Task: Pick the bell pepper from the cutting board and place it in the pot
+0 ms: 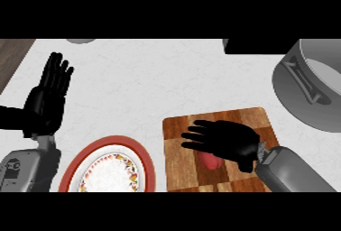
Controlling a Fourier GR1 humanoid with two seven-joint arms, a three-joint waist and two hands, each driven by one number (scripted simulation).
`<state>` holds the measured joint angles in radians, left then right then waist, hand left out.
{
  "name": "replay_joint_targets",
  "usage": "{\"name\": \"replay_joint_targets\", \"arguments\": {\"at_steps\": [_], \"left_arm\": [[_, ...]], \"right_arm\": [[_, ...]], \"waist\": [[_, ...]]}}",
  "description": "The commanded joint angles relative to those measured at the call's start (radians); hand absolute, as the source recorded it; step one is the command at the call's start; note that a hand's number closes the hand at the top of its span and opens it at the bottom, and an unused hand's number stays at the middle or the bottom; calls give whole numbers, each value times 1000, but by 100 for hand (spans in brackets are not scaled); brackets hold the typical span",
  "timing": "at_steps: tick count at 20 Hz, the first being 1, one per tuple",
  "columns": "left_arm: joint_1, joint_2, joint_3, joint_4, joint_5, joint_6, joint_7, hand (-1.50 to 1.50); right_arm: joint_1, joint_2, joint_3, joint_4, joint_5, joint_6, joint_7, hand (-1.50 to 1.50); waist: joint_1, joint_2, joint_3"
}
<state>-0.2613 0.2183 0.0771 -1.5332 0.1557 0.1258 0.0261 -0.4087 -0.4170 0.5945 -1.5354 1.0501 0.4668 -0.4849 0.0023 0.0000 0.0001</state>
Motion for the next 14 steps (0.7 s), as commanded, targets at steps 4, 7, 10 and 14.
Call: {"name": "replay_joint_targets", "arguments": {"at_steps": [4,7,10,14], "left_arm": [[-48,-2,26,30,-9,-7,14,0],[-49,22,65,63,37,-69,5,0],[13,-4,21,-53,-19,-21,45,0],[-69,-16,11,-37,-34,11,111,0]], "right_arm": [[-37,96,-61,194,88,-80,-78,-150],[27,133,-3,152,151,-74,-50,-150],[-8,169,-42,207,172,-66,-79,-150],[-18,191,-48,345,209,-152,-148,-150]], "waist": [[1,1,0],[-1,1,0],[2,0,0],[2,1,0]]}}
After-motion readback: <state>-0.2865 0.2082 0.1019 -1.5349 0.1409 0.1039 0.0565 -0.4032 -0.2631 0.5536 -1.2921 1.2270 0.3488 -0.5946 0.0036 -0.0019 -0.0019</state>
